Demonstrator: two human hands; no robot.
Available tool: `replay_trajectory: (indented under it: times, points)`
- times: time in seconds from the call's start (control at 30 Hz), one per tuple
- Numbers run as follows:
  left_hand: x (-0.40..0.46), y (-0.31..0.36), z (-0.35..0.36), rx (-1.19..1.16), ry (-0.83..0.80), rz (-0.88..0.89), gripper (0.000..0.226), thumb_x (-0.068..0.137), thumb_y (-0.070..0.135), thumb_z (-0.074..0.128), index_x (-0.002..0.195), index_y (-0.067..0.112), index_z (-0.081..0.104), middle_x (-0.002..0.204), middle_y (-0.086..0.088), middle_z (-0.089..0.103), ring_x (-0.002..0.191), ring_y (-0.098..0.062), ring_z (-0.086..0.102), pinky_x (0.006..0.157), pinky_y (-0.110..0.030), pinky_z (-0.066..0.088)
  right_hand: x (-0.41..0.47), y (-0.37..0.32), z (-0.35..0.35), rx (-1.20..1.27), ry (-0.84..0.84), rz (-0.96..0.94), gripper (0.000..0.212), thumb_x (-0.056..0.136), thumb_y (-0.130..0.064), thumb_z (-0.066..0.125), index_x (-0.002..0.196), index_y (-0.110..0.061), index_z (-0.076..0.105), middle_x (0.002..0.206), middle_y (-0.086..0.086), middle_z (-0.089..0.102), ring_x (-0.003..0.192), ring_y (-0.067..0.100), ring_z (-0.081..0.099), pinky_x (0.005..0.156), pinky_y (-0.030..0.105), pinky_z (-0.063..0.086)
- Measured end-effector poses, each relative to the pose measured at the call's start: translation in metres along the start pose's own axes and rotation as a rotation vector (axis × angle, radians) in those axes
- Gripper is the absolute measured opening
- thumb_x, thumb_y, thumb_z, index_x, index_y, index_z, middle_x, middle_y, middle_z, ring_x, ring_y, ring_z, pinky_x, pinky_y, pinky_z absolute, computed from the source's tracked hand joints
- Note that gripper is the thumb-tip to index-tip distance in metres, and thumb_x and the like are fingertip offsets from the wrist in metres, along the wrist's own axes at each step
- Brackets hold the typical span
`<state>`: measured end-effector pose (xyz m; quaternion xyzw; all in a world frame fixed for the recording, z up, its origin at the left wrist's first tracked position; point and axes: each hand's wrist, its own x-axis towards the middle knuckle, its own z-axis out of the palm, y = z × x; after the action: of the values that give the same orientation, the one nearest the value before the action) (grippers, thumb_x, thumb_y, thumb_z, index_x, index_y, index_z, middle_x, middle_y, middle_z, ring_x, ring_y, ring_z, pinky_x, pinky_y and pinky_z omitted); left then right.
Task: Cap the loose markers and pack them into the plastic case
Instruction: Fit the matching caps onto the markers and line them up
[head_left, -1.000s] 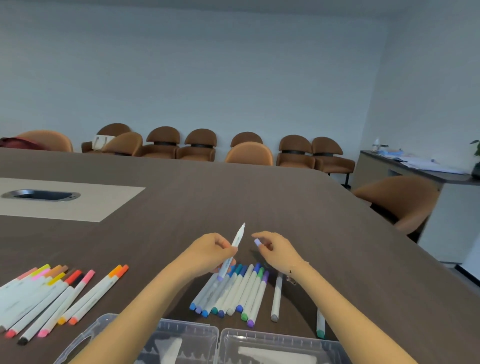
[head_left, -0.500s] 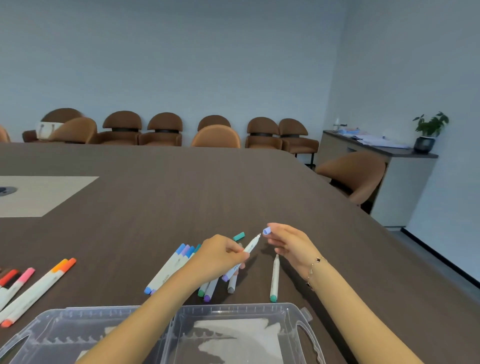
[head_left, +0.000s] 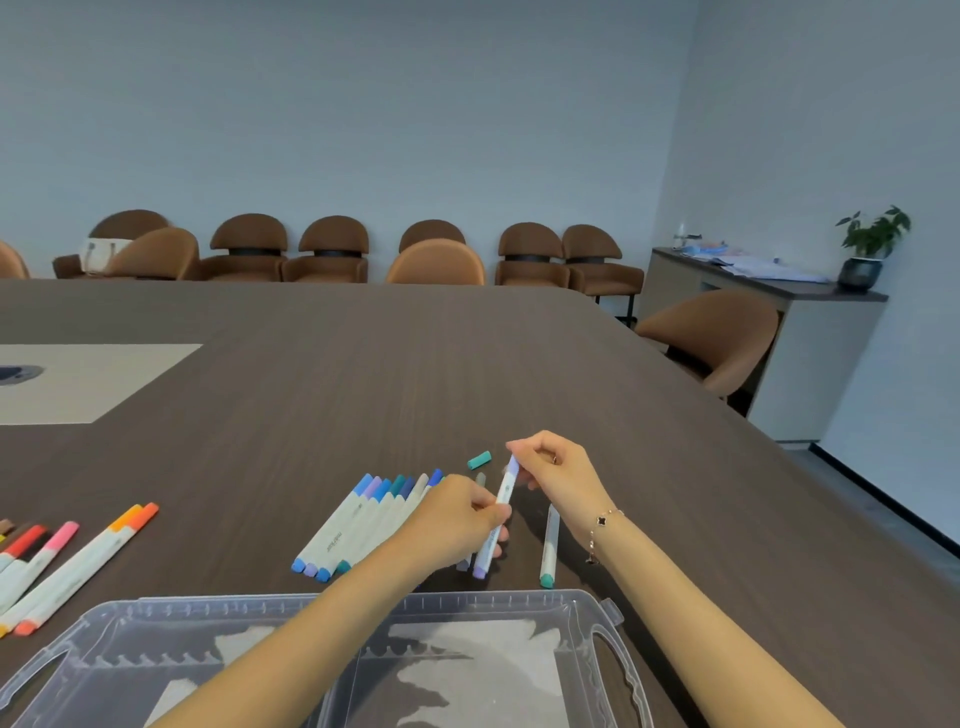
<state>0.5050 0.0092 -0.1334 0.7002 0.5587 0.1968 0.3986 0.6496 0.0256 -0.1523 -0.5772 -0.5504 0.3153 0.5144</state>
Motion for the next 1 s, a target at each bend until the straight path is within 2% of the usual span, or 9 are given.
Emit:
replay_trajectory:
  times: [0.07,0.27,0.47,0.57,0.63,0.7,0.8,0.87,1.0]
  points:
    - [0.005,0.001,0.006,-0.06,0.007,-0.036,0.022,0.093,0.03,0.056,0.103,0.014,0.066,0.081,0.002,0.065,0.064,-0.01,0.063,0.071,-0.022,0.056,0.002,0.001,0.002,0.008,0.0,-0.006,0.02,0.094,-0.02,0.054,0.096,-0.006,0.067,0.085,-0.003,0.061,0.072,0.011,0.057,0.056,0.007,0.045]
    - [0.016,0.003,0.009,0.004,0.014,-0.026,0.02,0.09,0.034,0.06,0.095,0.016,0.069,0.082,0.001,0.068,0.07,-0.013,0.066,0.072,-0.02,0.054,0.006,0.005,-0.017,-0.02,-0.054,-0.007,0.02,0.095,-0.022,0.052,0.099,-0.013,0.07,0.095,-0.003,0.065,0.086,0.013,0.06,0.063,0.01,0.046]
    - [0.021,0.008,0.008,0.453,0.103,-0.027,0.035,0.088,0.047,0.058,0.077,0.014,0.064,0.061,0.0,0.058,0.058,-0.012,0.06,0.063,-0.012,0.045,0.017,0.025,-0.053,-0.141,0.165,0.014,0.029,0.097,-0.026,0.048,0.123,-0.02,0.059,0.113,-0.011,0.053,0.105,0.011,0.054,0.082,0.023,0.048]
    - [0.018,0.008,0.014,0.65,0.162,-0.007,0.045,0.086,0.057,0.053,0.095,0.013,0.06,0.088,-0.004,0.059,0.087,-0.013,0.062,0.079,-0.018,0.045,0.019,0.039,-0.067,-0.161,0.273,0.036,0.024,0.097,-0.018,0.045,0.11,-0.021,0.065,0.11,-0.006,0.06,0.082,0.006,0.056,0.069,0.019,0.043]
    - [0.018,0.009,0.02,0.612,0.197,0.071,0.052,0.088,0.054,0.053,0.116,0.01,0.054,0.111,-0.009,0.056,0.102,-0.017,0.058,0.082,-0.021,0.043,0.022,0.046,-0.068,-0.178,0.279,0.04,0.024,0.097,-0.016,0.044,0.103,-0.025,0.065,0.107,0.0,0.065,0.064,0.009,0.053,0.052,0.016,0.039]
    - [0.014,0.014,0.03,0.452,0.138,0.136,0.04,0.089,0.047,0.056,0.105,0.011,0.056,0.091,-0.005,0.056,0.086,-0.014,0.058,0.069,-0.018,0.041,0.023,0.048,-0.067,-0.223,0.257,0.032,0.025,0.096,-0.014,0.044,0.098,-0.029,0.064,0.107,0.002,0.064,0.06,0.011,0.052,0.047,0.016,0.038]
    - [0.01,0.022,0.049,0.481,-0.02,0.137,0.037,0.089,0.047,0.056,0.087,0.011,0.061,0.061,-0.001,0.045,0.062,-0.013,0.051,0.071,-0.022,0.045,0.02,0.047,-0.064,-0.375,0.166,-0.066,0.03,0.093,-0.011,0.046,0.088,-0.037,0.061,0.112,-0.006,0.055,0.086,0.012,0.055,0.072,0.024,0.051]
    - [0.013,0.025,0.052,0.495,-0.045,0.123,0.03,0.09,0.039,0.057,0.092,0.009,0.059,0.061,0.0,0.04,0.055,-0.013,0.046,0.062,-0.018,0.041,0.017,0.042,-0.062,-0.484,0.103,-0.119,0.029,0.093,-0.008,0.046,0.091,-0.032,0.061,0.111,-0.01,0.05,0.103,0.009,0.048,0.086,0.02,0.044]
    - [0.019,0.023,0.025,0.476,-0.058,0.001,0.027,0.09,0.035,0.056,0.098,0.01,0.052,0.063,-0.001,0.046,0.051,-0.011,0.053,0.051,-0.013,0.038,0.024,0.03,-0.06,-0.546,-0.045,-0.141,0.026,0.096,-0.014,0.045,0.102,-0.028,0.065,0.111,-0.012,0.052,0.11,0.005,0.042,0.096,0.019,0.035]
